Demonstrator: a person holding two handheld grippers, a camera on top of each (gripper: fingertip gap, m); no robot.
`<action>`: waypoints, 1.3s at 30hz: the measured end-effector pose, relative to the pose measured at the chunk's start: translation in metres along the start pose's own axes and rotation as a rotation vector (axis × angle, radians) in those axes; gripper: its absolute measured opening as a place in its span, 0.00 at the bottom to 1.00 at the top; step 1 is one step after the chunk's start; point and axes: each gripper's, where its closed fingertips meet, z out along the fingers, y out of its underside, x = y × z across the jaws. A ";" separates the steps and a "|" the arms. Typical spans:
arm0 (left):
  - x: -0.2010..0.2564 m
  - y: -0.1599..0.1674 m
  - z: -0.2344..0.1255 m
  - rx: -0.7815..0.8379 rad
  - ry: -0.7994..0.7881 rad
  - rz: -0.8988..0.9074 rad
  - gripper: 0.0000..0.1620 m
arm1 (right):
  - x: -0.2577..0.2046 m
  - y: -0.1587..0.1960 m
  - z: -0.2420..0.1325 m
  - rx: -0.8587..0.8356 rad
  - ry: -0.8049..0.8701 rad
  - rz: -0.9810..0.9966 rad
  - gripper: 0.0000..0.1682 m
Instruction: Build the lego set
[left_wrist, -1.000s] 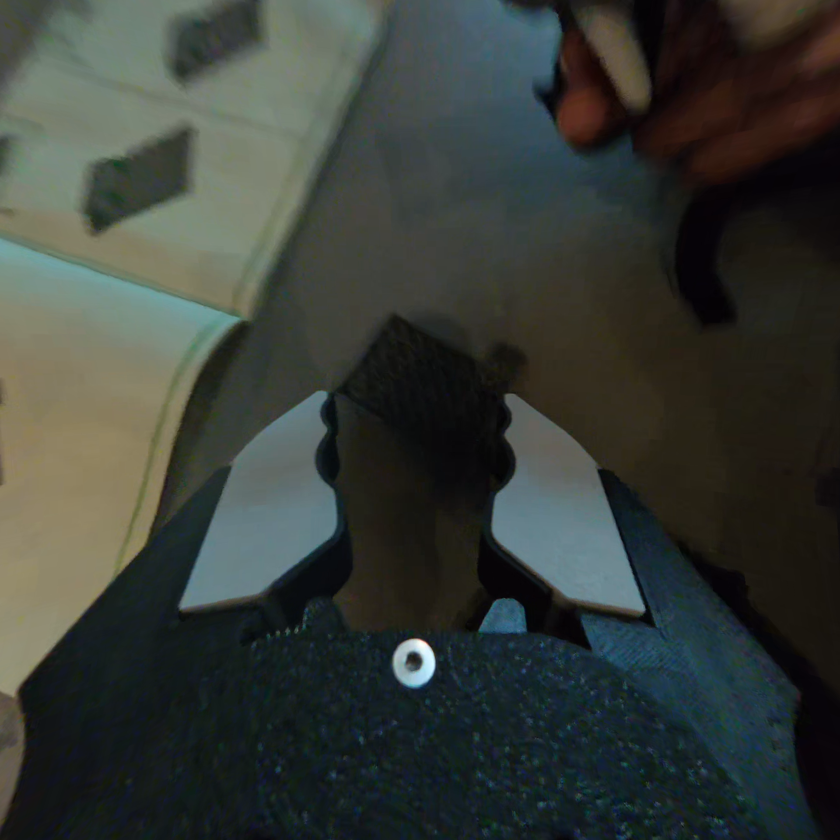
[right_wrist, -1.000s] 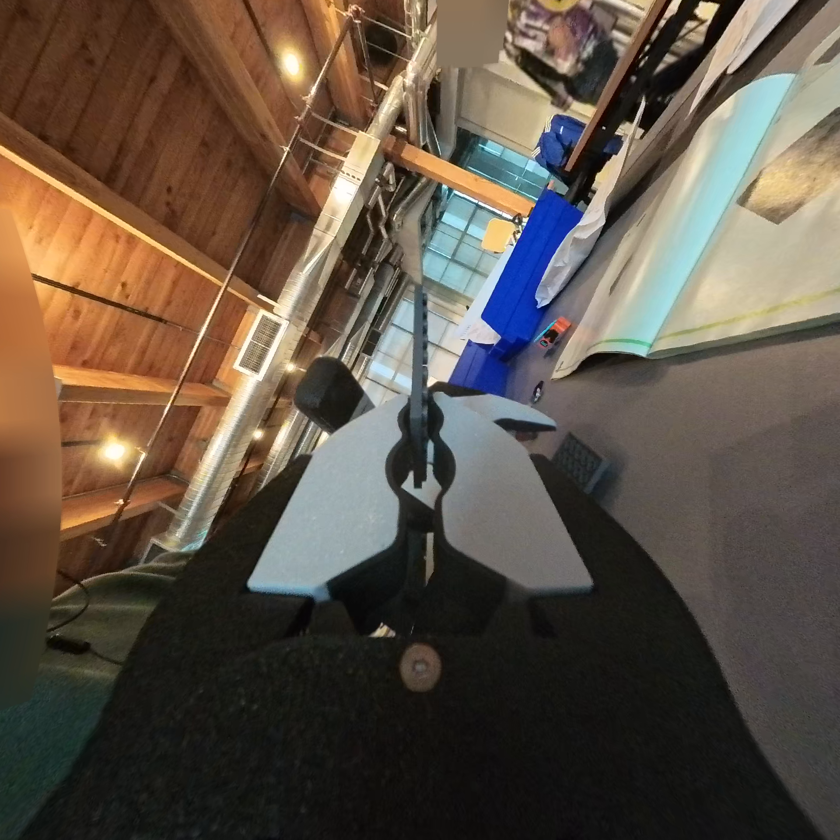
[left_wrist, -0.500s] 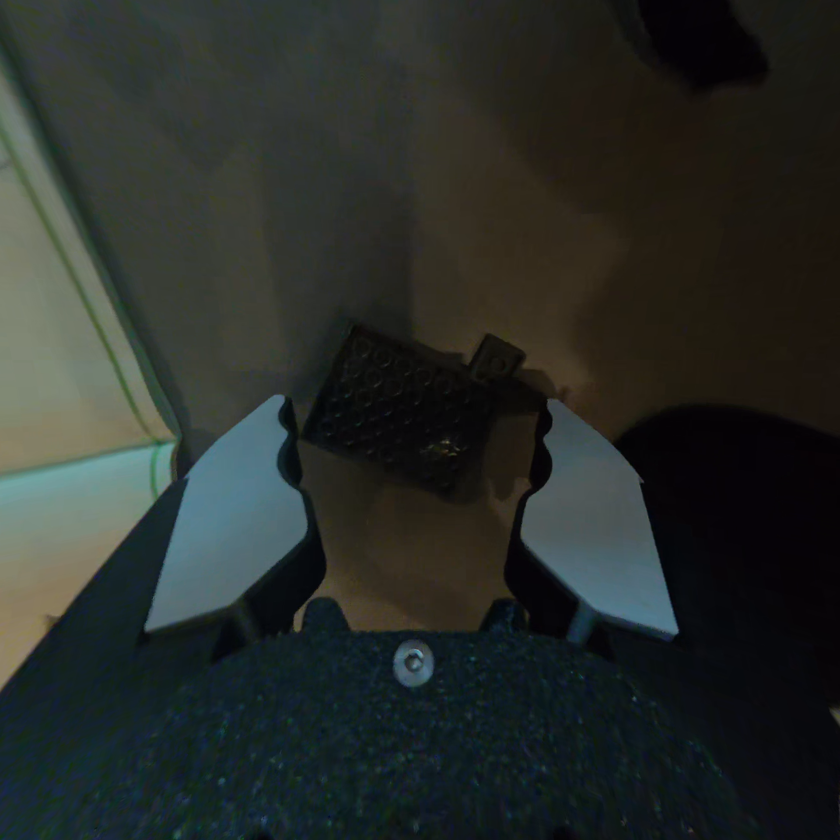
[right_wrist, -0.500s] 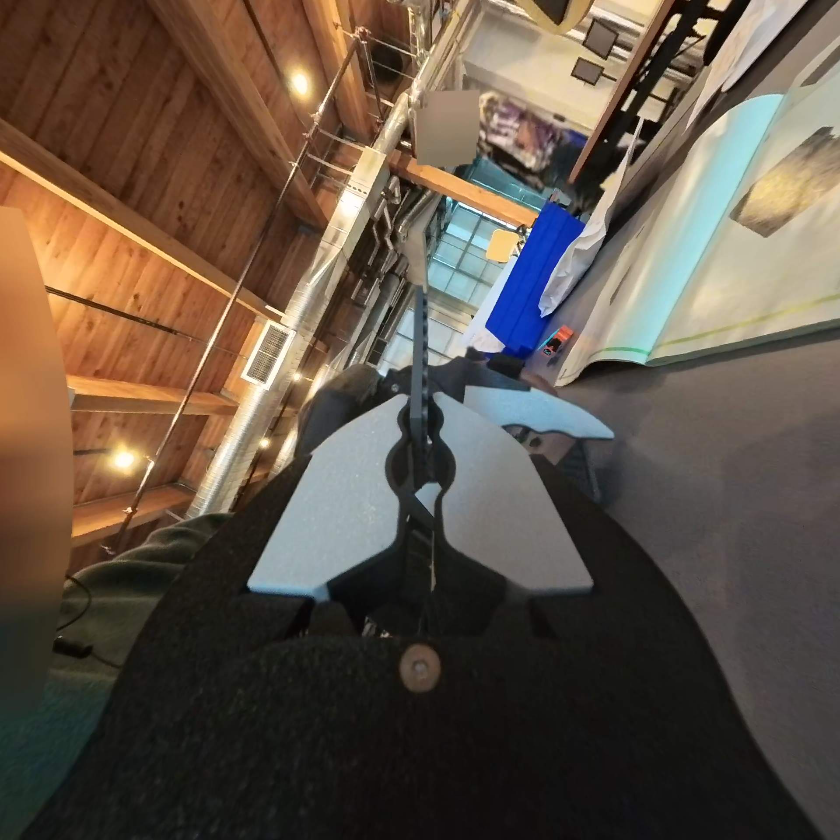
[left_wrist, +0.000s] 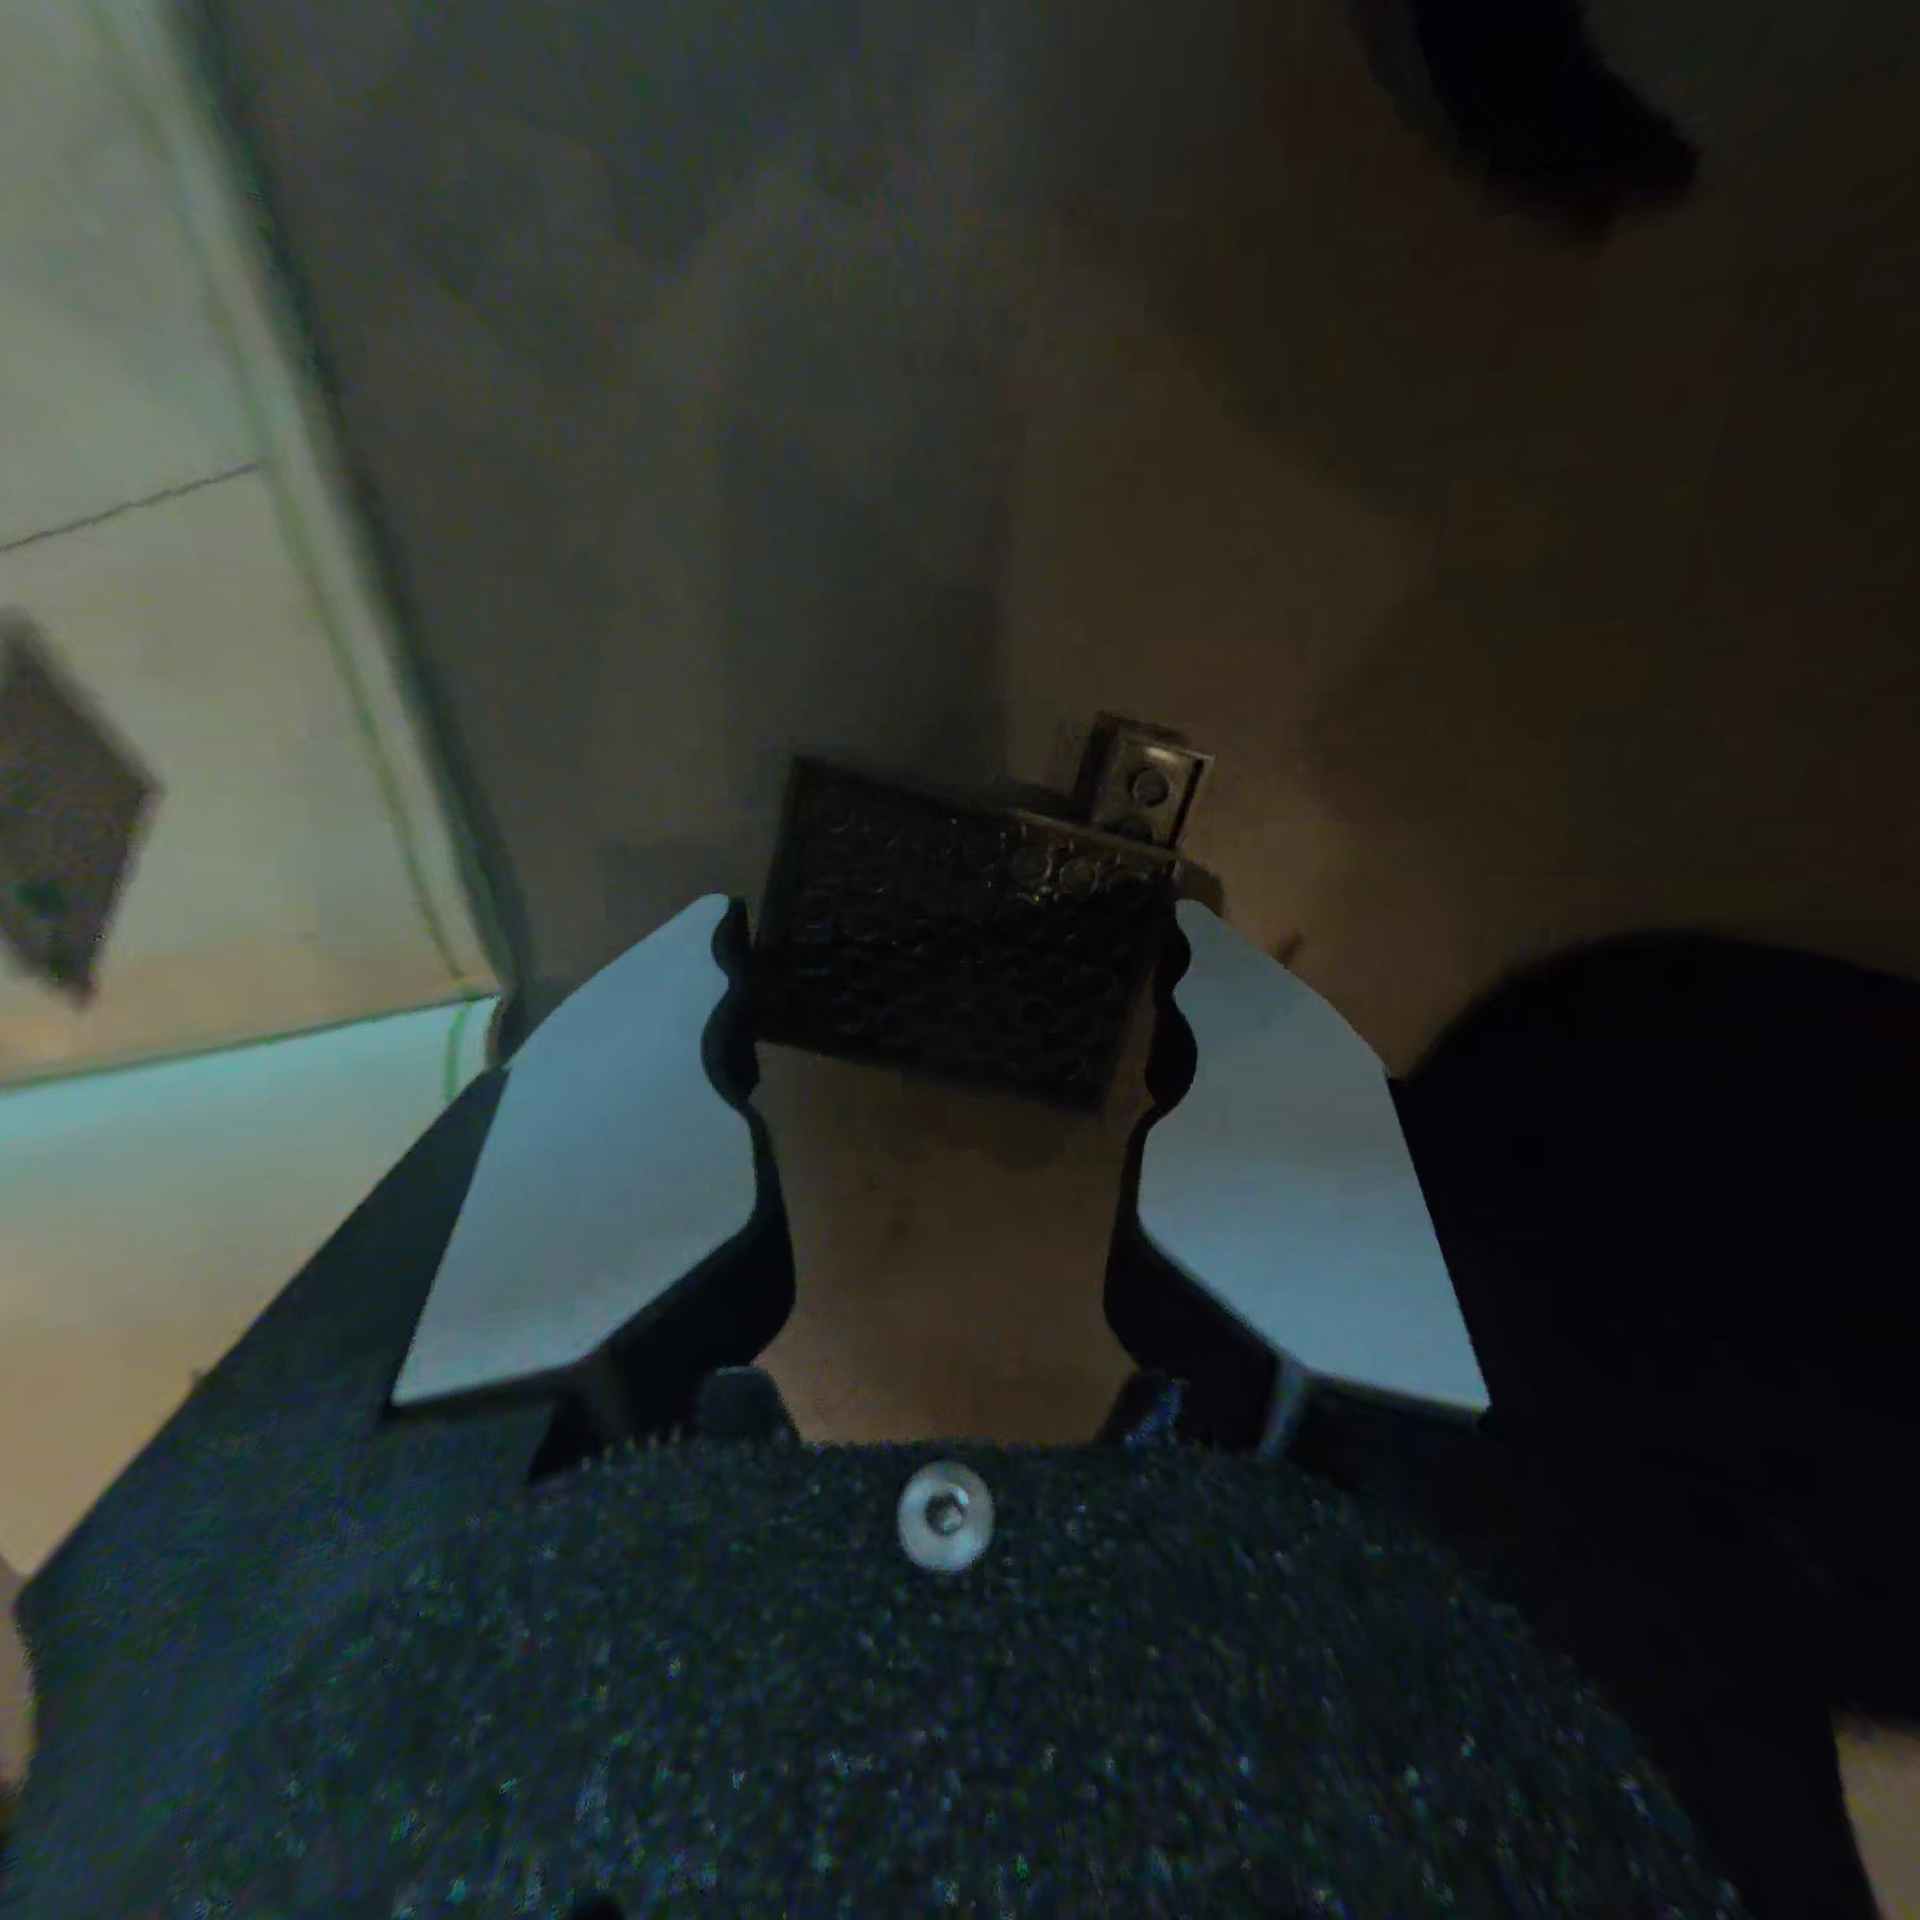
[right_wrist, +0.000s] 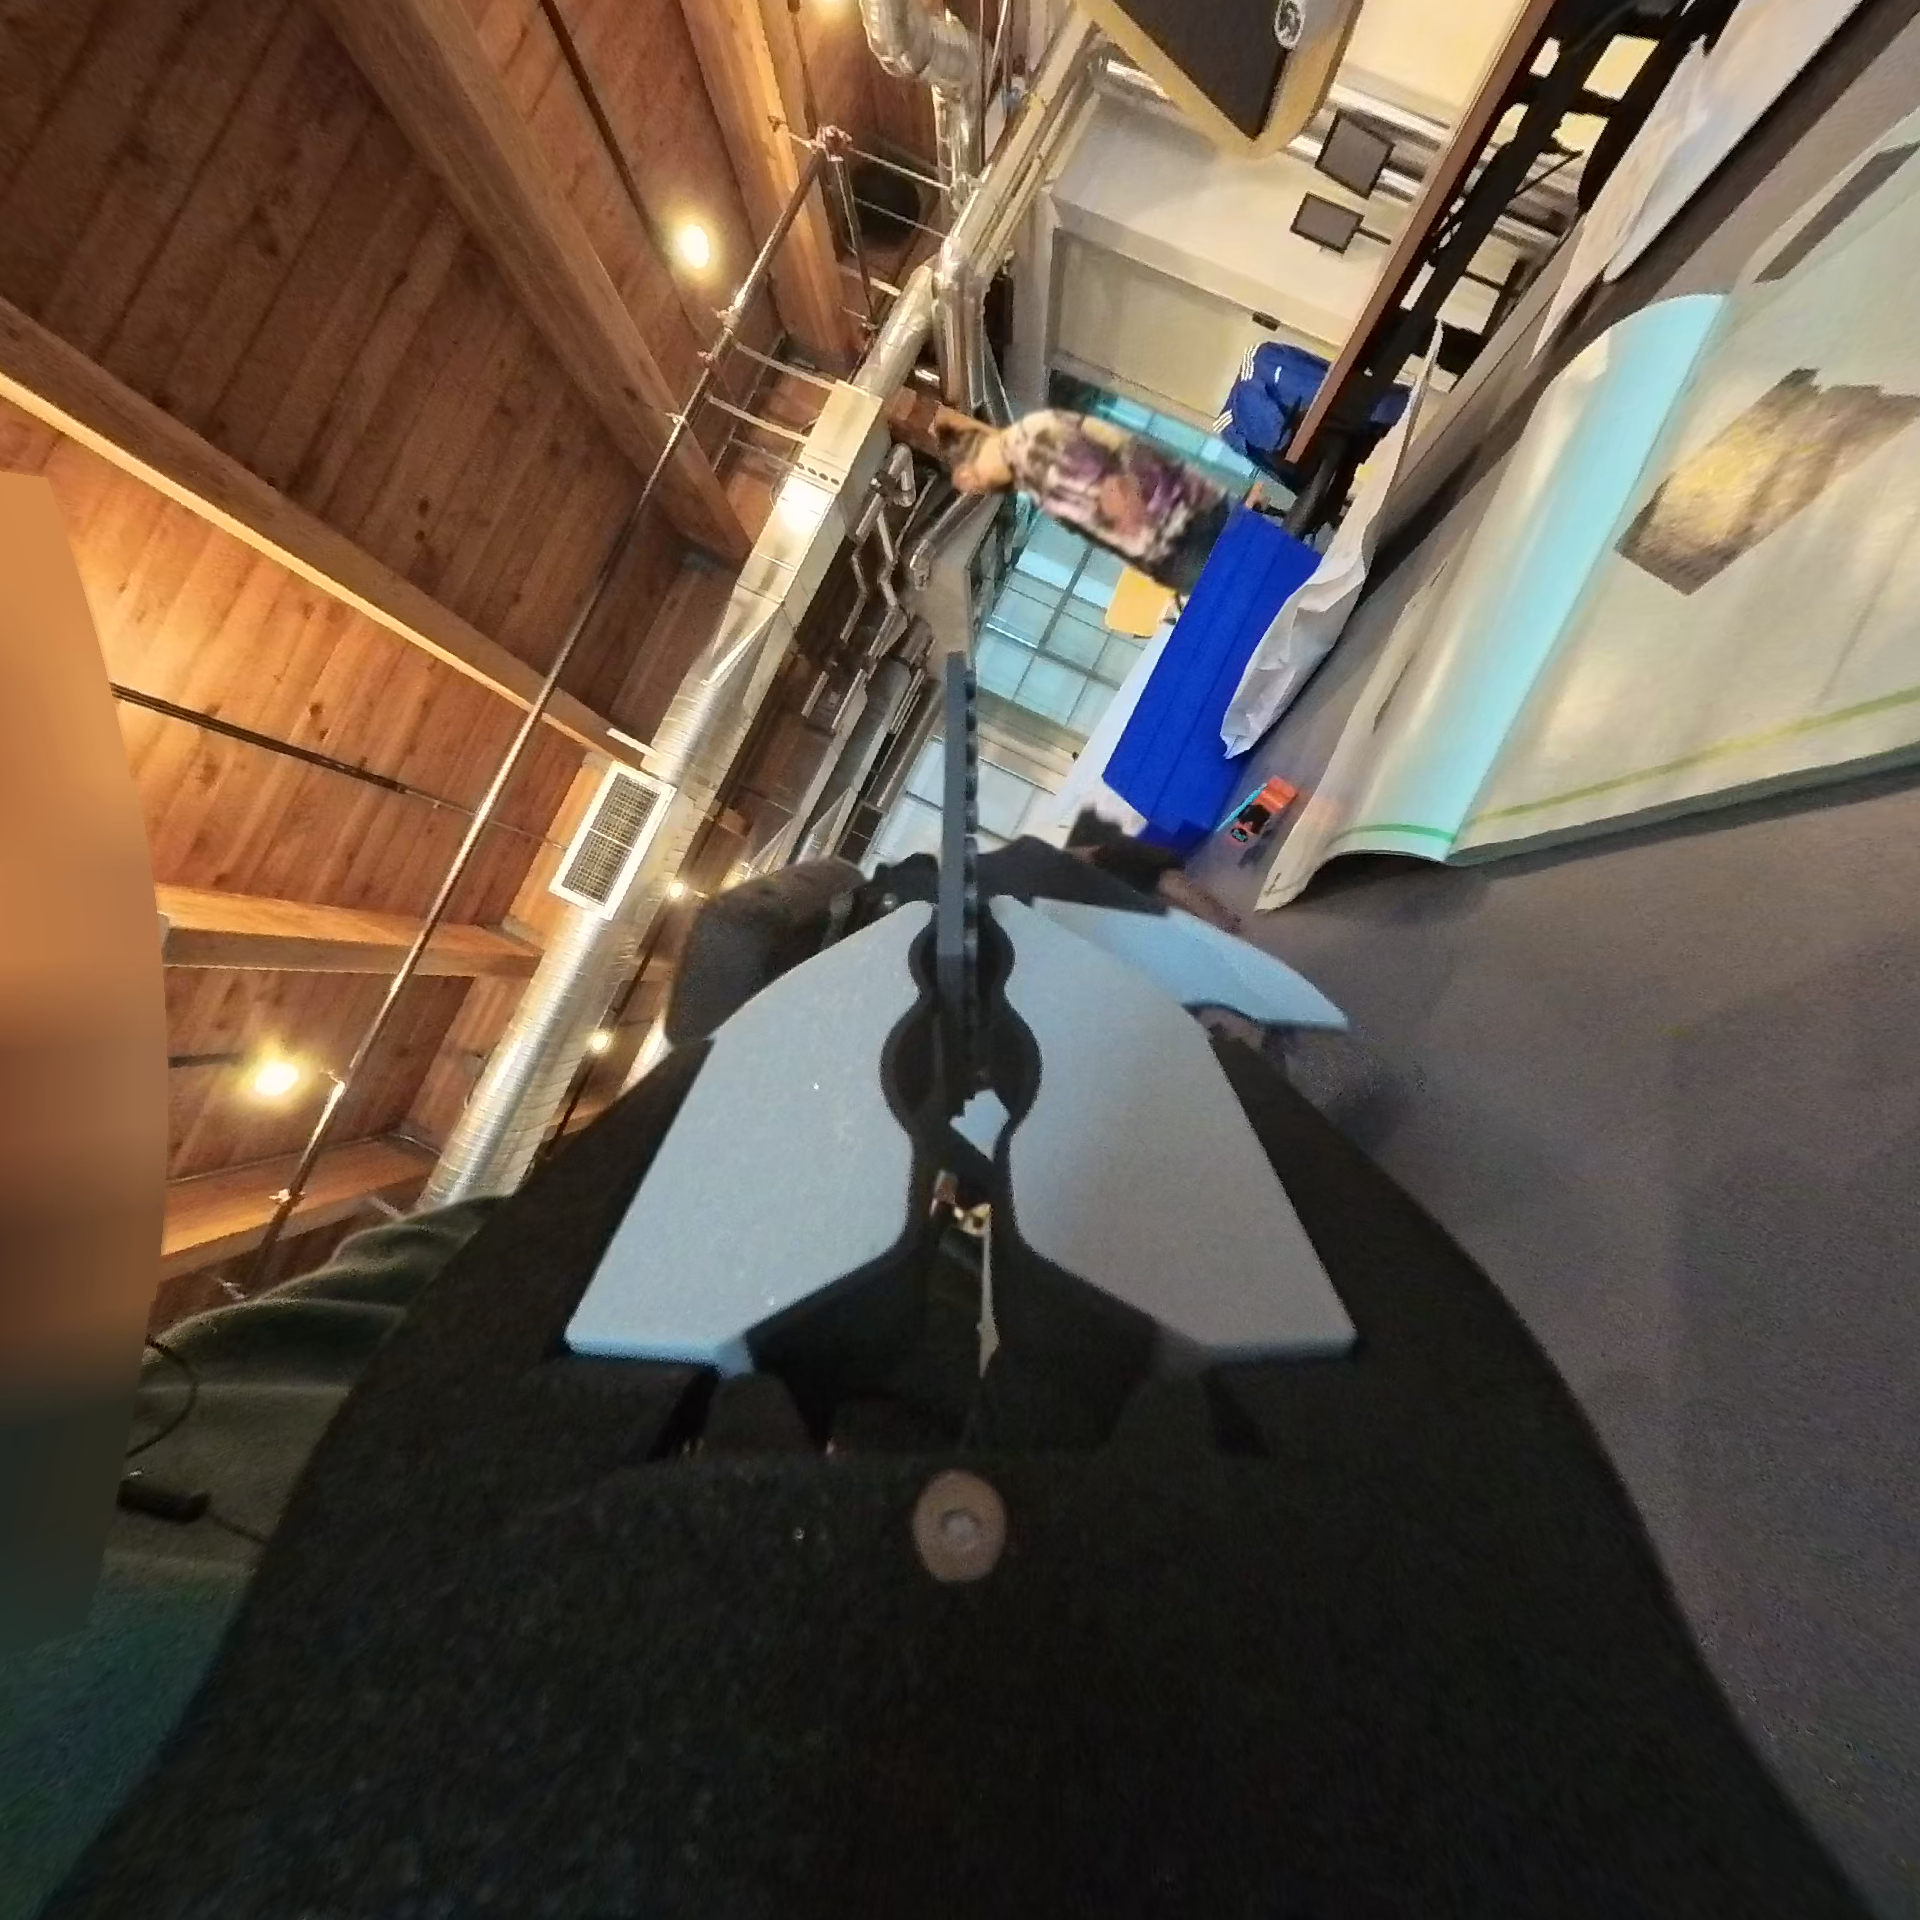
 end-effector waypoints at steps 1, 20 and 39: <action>-0.003 -0.004 -0.003 0.057 -0.043 -0.047 0.46 | 0.000 0.000 0.000 0.002 0.005 -0.008 0.03; -0.036 -0.062 -0.063 0.664 -0.601 -0.674 0.46 | -0.016 0.009 0.023 -0.018 0.189 -0.402 0.03; -0.028 -0.076 -0.100 0.879 -0.751 -0.741 0.45 | -0.042 0.012 0.040 -0.028 0.177 -0.472 0.04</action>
